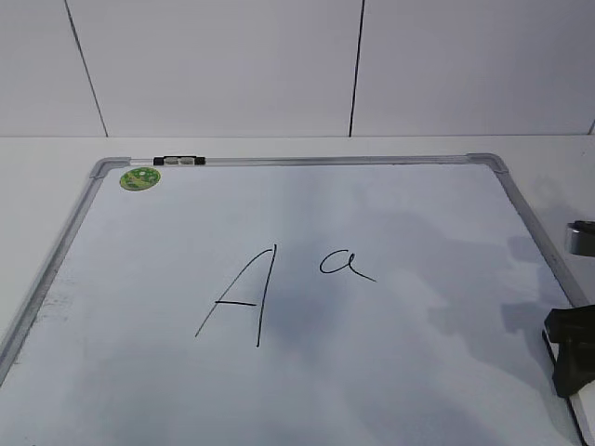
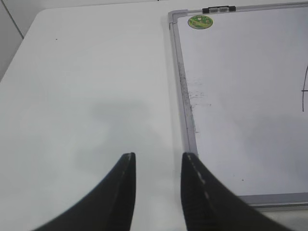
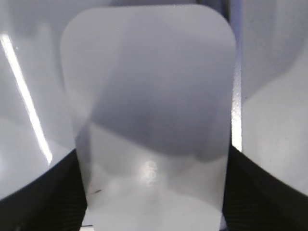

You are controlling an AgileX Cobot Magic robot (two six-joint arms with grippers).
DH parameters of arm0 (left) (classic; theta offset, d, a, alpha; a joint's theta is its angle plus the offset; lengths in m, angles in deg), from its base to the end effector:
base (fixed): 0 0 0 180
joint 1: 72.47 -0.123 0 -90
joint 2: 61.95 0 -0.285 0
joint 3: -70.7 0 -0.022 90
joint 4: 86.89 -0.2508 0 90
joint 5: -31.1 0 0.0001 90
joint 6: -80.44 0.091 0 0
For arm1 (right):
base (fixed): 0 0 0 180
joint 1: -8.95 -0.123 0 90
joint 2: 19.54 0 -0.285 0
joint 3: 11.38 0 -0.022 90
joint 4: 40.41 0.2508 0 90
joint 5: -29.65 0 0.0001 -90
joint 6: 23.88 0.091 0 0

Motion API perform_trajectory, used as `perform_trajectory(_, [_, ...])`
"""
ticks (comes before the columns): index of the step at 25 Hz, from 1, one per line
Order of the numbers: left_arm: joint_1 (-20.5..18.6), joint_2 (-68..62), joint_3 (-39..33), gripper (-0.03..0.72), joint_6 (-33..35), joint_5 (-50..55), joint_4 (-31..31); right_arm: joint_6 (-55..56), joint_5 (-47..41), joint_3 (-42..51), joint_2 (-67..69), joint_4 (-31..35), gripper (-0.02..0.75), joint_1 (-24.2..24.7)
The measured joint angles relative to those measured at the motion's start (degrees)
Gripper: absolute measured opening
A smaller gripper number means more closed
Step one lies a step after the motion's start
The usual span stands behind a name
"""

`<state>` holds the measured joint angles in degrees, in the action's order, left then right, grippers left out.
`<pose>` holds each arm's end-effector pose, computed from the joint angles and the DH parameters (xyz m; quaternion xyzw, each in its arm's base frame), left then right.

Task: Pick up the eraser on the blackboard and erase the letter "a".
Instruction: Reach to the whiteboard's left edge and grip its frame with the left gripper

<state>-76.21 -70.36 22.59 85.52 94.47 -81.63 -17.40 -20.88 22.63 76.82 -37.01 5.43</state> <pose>-0.0057 -0.0079 0.2762 0.0129 0.8645 -0.0072 0.5023 0.2348 0.0186 0.1697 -0.0448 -0.9987 -0.0220 0.0098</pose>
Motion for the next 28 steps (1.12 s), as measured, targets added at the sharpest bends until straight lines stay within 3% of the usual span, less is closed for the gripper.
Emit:
perform_trajectory(10, [0.0,0.0,0.0,0.244,0.0,0.0,0.0,-0.7,0.1,0.0,0.0,-0.2,0.542,0.0])
perform_trajectory(28, [0.0,0.0,0.0,0.245,0.0,0.0,0.0,-0.7,-4.3,-3.1,-0.8,0.6,0.538,0.0])
